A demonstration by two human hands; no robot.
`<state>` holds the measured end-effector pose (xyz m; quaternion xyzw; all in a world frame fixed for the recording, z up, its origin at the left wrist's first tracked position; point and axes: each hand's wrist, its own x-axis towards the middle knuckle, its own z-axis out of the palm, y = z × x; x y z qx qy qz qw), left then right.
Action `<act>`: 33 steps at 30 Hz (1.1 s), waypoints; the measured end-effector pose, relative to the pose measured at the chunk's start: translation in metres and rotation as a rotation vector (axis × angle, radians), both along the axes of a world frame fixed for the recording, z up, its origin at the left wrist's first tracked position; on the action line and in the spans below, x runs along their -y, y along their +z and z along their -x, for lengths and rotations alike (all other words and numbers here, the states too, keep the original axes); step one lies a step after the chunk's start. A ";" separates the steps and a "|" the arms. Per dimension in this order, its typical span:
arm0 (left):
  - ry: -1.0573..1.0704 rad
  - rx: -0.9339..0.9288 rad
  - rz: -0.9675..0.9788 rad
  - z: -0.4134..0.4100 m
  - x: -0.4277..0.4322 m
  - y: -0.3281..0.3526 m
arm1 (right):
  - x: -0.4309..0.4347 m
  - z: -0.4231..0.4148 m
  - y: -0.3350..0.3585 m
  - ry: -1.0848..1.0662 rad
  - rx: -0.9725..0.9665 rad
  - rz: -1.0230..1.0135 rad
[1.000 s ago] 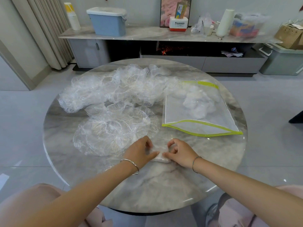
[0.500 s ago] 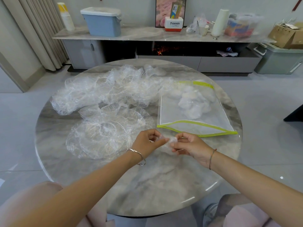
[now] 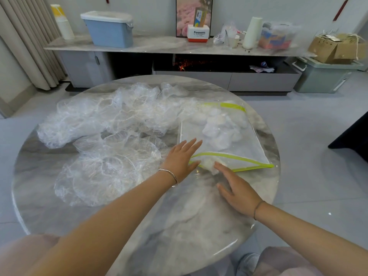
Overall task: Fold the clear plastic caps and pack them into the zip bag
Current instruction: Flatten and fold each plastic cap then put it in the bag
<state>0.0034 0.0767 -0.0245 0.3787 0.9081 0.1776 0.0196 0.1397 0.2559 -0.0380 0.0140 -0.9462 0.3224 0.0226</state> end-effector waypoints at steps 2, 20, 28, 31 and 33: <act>0.033 -0.005 -0.009 0.007 -0.008 0.001 | -0.001 0.009 -0.001 0.011 0.012 -0.145; 0.085 0.027 -0.066 0.018 -0.028 0.029 | -0.027 0.127 -0.003 -0.372 0.266 -0.495; 0.069 0.049 0.127 0.011 -0.012 0.028 | 0.003 0.056 0.021 -0.080 0.361 -0.416; 0.112 -0.007 0.316 0.003 0.020 0.024 | 0.018 0.031 0.027 0.092 0.398 -0.374; 0.181 -0.009 0.437 -0.006 0.051 0.019 | 0.028 0.021 0.028 0.193 0.405 -0.399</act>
